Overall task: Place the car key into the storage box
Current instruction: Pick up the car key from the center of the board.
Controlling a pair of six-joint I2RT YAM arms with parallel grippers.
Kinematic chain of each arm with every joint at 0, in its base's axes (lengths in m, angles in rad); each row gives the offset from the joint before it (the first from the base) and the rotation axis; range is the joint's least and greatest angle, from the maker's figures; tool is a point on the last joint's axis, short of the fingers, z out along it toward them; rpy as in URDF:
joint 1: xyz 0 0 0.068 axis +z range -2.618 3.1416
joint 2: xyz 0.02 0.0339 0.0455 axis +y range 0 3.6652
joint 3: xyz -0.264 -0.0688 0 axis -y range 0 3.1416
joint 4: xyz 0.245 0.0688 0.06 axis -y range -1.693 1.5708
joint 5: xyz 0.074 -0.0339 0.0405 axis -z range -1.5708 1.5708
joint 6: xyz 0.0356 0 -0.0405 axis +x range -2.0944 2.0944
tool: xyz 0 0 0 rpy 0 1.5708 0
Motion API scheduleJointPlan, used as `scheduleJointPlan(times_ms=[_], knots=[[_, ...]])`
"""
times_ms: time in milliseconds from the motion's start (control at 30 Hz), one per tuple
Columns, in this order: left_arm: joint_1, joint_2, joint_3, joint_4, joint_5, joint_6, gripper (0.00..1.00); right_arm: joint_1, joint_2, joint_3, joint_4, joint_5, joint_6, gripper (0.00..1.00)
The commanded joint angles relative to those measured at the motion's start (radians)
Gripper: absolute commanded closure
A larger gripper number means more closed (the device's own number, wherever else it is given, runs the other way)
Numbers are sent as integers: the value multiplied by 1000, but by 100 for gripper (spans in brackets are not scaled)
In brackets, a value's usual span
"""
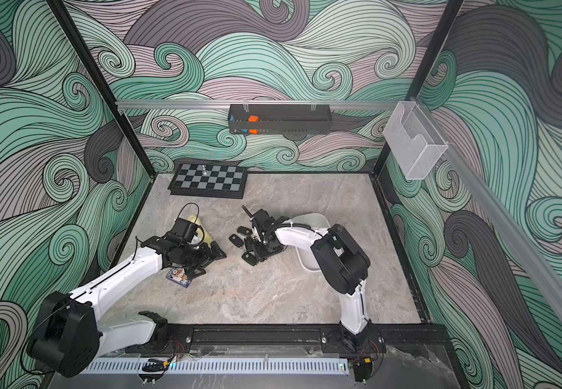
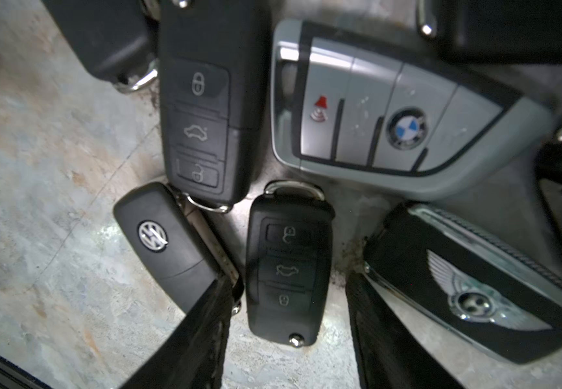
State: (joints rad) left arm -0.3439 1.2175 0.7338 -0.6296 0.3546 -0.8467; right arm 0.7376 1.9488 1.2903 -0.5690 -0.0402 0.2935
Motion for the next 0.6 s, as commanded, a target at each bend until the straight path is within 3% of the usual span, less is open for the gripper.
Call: scheduleJointPlan(times_ms=[0,367,567], knots=[[-5,-21,-4,-29,-22,8,1,17,23,18,-34,68,-2,47],[-5,-29,9,-40,-22,8,1,40,68,35,-63,158,-17,51],[-5,-37,9,-47,-23,9,1,52,71,29,-63,187,-27,63]])
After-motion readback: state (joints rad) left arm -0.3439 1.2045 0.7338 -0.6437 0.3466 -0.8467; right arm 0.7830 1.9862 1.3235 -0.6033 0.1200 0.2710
